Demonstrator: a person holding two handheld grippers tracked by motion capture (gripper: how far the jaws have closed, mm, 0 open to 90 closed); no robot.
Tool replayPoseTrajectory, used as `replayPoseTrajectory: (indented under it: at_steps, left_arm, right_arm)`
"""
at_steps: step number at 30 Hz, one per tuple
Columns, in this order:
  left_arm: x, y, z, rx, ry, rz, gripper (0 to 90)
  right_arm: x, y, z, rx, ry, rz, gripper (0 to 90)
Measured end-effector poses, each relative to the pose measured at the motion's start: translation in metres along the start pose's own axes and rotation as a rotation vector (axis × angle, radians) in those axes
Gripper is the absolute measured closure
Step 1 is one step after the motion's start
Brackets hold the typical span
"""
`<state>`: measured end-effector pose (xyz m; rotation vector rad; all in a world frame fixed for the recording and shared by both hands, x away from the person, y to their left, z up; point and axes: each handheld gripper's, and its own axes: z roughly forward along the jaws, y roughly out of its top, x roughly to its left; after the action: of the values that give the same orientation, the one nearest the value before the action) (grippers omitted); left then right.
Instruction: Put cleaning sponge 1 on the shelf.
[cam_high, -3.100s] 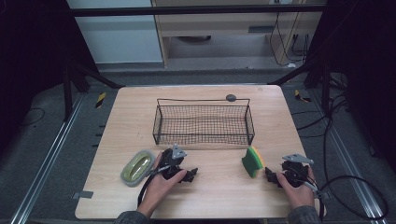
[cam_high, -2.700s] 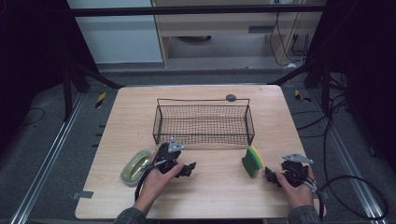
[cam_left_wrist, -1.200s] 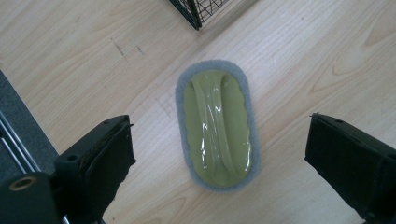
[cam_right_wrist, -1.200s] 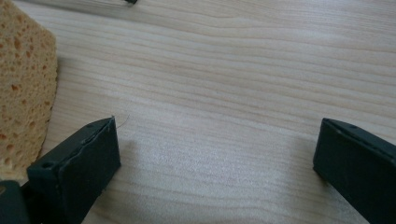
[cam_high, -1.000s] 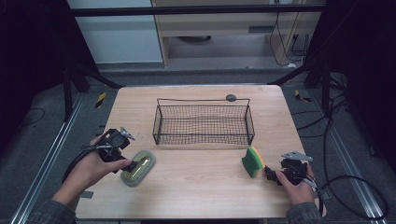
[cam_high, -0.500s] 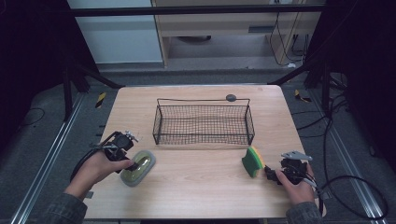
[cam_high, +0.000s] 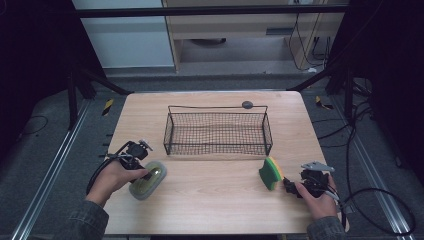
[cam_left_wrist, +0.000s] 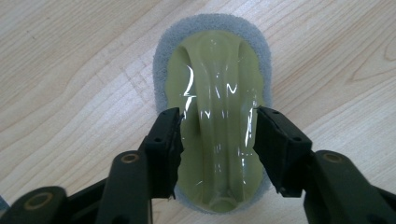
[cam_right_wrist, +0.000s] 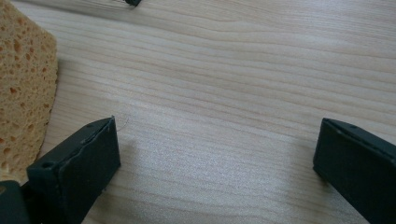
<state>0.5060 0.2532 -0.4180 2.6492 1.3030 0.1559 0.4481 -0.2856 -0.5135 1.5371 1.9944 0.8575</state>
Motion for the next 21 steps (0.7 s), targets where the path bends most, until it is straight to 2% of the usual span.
replayPoseTrajectory:
  at_steps: [5,9,10,12,21]
  left_arm:
    - [-0.001,0.000,0.004,0.030,-0.011,0.011,54.8]
    - [0.000,-0.001,0.006,0.048,-0.005,0.023,56.0]
    - [0.002,-0.001,0.008,0.043,-0.018,0.007,56.2]
    - [0.003,-0.002,0.009,0.043,-0.020,0.001,56.3]
    - [0.003,-0.001,0.011,0.046,-0.031,0.001,60.5]
  right_arm:
    - [0.000,0.000,0.000,0.000,0.001,0.000,0.8]
    - [0.000,0.000,0.000,0.001,0.002,0.000,0.8]
    - [0.000,0.000,0.000,0.001,0.002,-0.001,0.8]
    - [0.000,0.000,0.000,0.001,0.002,-0.001,0.8]
    - [0.000,0.000,0.000,0.001,0.005,-0.004,0.8]
